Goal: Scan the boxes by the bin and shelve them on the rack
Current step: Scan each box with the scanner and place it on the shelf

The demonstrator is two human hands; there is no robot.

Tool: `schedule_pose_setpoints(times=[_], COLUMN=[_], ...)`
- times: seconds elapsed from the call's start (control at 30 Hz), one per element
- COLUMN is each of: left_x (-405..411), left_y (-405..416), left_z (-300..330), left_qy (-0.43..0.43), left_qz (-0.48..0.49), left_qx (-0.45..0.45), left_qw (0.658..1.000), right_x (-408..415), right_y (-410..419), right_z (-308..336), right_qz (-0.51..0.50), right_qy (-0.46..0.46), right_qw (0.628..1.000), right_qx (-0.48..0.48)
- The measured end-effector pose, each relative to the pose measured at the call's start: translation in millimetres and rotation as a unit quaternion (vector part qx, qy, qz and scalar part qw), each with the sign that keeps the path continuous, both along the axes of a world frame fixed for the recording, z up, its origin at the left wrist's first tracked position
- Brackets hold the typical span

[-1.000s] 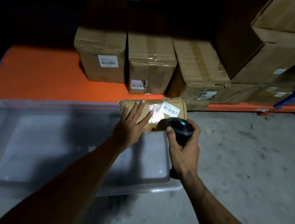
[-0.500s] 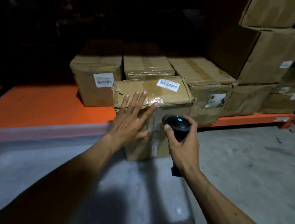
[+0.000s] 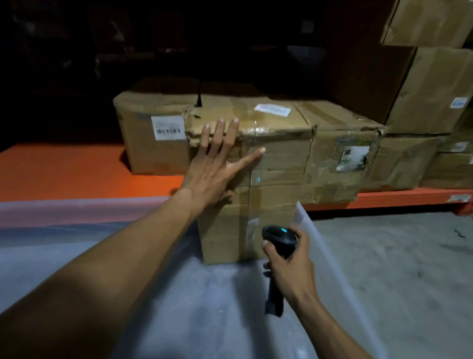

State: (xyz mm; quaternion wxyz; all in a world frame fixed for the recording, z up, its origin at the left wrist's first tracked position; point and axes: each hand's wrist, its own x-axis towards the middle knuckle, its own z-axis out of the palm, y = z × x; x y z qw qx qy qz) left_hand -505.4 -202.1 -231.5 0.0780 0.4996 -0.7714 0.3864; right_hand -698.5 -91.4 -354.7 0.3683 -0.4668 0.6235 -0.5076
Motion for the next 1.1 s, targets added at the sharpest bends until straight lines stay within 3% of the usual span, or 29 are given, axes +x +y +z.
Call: schedule_pose_setpoints(times=[0.17, 0.3, 0.5, 0.87, 1.0, 1.1], left_x=[1, -6, -1, 1, 0, 0], left_y=[3, 10, 16, 17, 23, 29], left_z=[3, 3, -1, -4, -2, 2], left_qy=[0.006, 0.003, -0.006, 0.002, 0.009, 0.02], left_qz=[-0.013, 0.0, -0.009, -0.022, -0.025, -0.031], left_qx=[-0.01, -0.014, -0.04, -0.034, -0.015, 0.006], left_qw=[1.0, 1.0, 0.999, 0.999, 1.0, 0.999], right_x=[12, 28, 38, 31, 11, -8], right_y=[-15, -16, -22, -13, -10, -18], right_z=[-28, -43, -62, -61, -4, 58], right_qz=[0.016, 0.061, 0.146, 0.14, 0.048, -0.081], right_qy=[0.119, 0.266, 0.342, 0.302, 0.241, 0.087], right_qw=[0.987, 0.944, 0.893, 0.895, 0.956, 0.993], right_qx=[0.109, 0.185, 0.254, 0.297, 0.161, 0.019])
